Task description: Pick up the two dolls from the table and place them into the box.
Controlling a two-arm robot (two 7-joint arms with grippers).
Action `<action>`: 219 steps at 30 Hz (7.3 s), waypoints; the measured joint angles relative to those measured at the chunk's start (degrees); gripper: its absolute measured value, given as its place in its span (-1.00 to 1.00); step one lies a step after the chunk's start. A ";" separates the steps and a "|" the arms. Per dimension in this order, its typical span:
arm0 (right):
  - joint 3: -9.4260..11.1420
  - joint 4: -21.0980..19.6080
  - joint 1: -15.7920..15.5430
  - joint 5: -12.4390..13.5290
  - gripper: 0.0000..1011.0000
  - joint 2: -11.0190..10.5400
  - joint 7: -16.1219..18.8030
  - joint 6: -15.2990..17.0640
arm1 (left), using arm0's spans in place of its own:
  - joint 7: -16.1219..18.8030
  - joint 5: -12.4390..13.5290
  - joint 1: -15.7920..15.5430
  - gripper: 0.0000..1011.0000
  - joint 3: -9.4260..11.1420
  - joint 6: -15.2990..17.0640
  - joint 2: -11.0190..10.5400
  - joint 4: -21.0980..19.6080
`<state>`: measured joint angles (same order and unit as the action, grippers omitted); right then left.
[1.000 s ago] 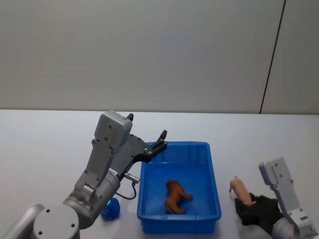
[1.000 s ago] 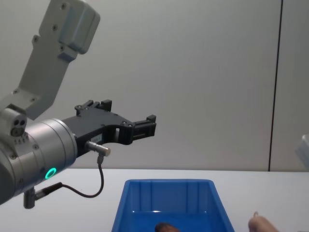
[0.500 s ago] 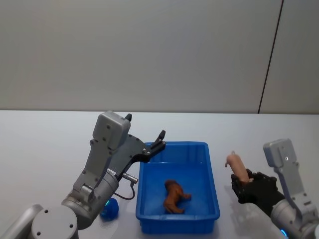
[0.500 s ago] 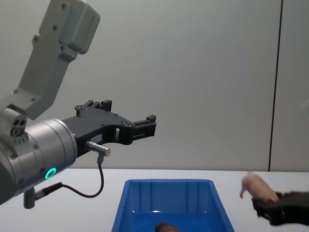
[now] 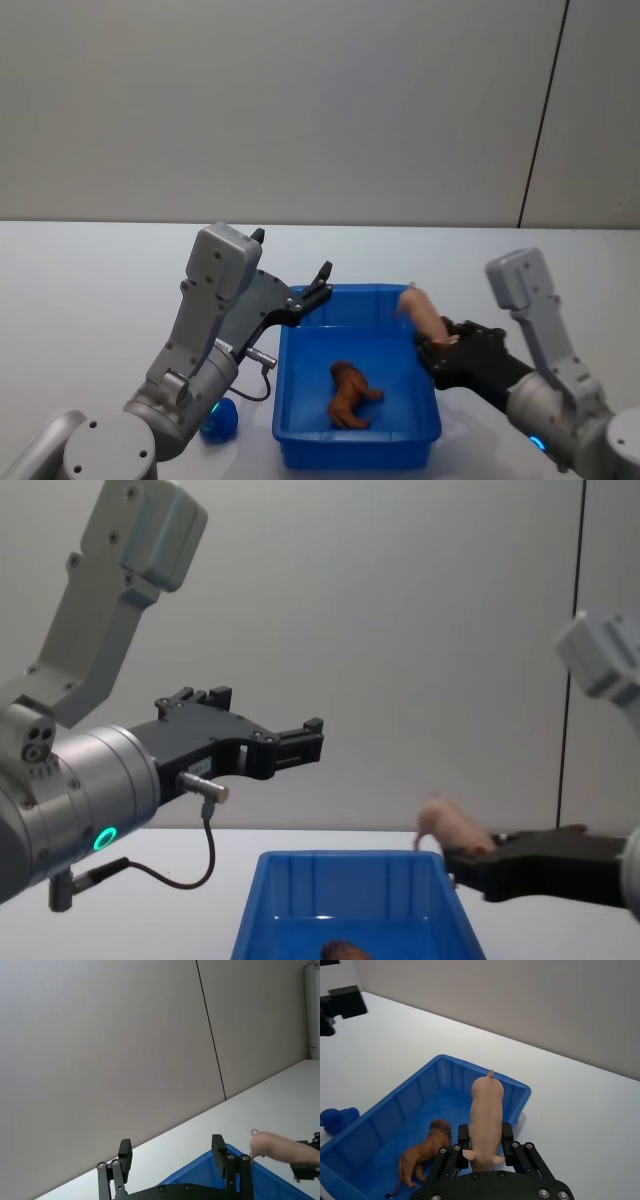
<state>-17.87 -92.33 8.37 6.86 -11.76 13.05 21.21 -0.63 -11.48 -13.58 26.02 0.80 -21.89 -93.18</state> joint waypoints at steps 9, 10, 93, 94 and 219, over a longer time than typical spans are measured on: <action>-1.72 3.02 3.07 -2.05 -0.06 2.47 3.96 2.22 | 0.00 0.00 0.00 0.98 0.00 0.00 0.00 0.00; -1.83 3.23 3.25 -2.18 -0.04 2.62 4.15 2.32 | 0.00 0.00 0.00 0.98 0.00 0.00 0.00 0.00; 3.78 0.08 -2.83 1.12 0.98 -6.23 4.91 -7.82 | 7.68 -9.90 14.37 0.98 -1.97 13.19 -9.37 -5.31; 3.78 0.07 -2.83 1.12 0.98 -6.24 4.92 -7.83 | 7.46 -9.93 14.38 0.98 -2.01 13.46 -9.39 -5.17; 3.78 0.08 -2.86 1.11 0.98 -6.29 4.92 -7.84 | -17.33 6.80 -4.90 0.98 -1.94 6.91 2.80 6.87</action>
<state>-14.09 -92.25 5.51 7.98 -18.05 17.97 13.37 -17.96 -4.68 -18.49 24.09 7.70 -19.10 -86.30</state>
